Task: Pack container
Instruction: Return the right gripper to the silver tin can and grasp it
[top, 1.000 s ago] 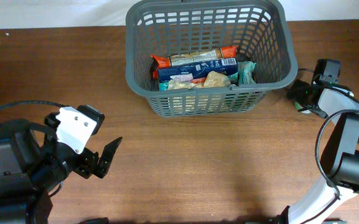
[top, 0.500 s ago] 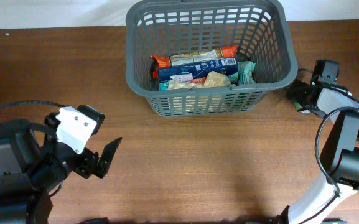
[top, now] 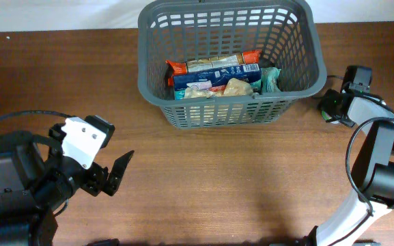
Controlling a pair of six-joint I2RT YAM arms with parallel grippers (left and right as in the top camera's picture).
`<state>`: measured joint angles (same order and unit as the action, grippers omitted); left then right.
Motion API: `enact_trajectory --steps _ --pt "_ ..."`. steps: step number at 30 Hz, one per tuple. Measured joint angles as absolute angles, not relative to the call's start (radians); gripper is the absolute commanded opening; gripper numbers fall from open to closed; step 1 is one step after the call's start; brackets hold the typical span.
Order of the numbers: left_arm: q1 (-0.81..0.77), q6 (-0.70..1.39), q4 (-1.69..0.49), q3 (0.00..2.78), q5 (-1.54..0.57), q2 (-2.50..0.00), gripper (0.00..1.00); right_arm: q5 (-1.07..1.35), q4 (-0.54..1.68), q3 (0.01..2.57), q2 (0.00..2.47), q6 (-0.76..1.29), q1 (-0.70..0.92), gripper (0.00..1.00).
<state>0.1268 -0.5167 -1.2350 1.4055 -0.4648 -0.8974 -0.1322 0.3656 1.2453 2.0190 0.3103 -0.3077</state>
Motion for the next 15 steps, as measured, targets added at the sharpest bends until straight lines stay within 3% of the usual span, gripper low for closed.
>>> enact_trajectory --steps 5,15 --pt "0.127 -0.516 -1.235 1.406 -0.465 -0.897 0.99 -0.133 0.366 1.245 2.019 0.311 -0.308 0.64" --pt "0.127 -0.517 -1.235 1.406 -0.465 -0.897 0.99 -0.133 0.369 1.247 2.019 0.311 -0.308 0.61"
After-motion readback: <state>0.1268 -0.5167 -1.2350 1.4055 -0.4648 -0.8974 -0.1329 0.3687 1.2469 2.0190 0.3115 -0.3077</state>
